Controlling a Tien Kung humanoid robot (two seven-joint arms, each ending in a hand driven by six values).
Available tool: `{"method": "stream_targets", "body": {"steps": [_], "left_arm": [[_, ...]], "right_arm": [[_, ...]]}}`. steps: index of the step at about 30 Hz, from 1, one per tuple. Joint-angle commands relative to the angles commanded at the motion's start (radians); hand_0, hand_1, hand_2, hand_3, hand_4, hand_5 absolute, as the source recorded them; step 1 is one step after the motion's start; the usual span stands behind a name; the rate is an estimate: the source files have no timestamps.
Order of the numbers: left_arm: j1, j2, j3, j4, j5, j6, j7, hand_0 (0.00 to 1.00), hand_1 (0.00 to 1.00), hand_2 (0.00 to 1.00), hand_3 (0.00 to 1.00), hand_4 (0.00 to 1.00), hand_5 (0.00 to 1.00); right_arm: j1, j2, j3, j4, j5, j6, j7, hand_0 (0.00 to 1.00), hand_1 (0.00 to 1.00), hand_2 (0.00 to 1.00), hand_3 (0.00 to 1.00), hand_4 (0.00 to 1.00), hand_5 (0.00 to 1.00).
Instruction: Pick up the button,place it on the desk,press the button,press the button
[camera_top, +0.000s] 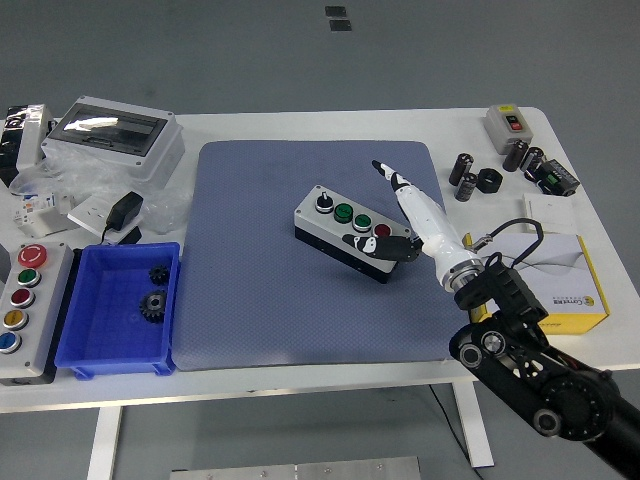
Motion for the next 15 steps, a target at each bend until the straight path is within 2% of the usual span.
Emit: {"method": "stream_targets", "body": {"steps": [8,15], "left_arm": [[0.000,0.000,0.001,0.000,-0.002,0.000,0.001,0.624,0.619,0.553,0.604,0.674,0.215],[-0.002,-0.001,0.000,0.000,-0.002,0.001,0.001,0.624,0.618,0.553,0.605,0.674,0.215]], "right_arm": [[0.011,0.006,-0.028,-0.042,-0.016,0.011,-0.033,0.998,0.998,0.998,0.998,0.952,0.287],[0.023,0.009,-0.051,-0.062,-0.038,-0.029,-0.062,0.998,0.998,0.998,0.998,0.953,0.290]]}}
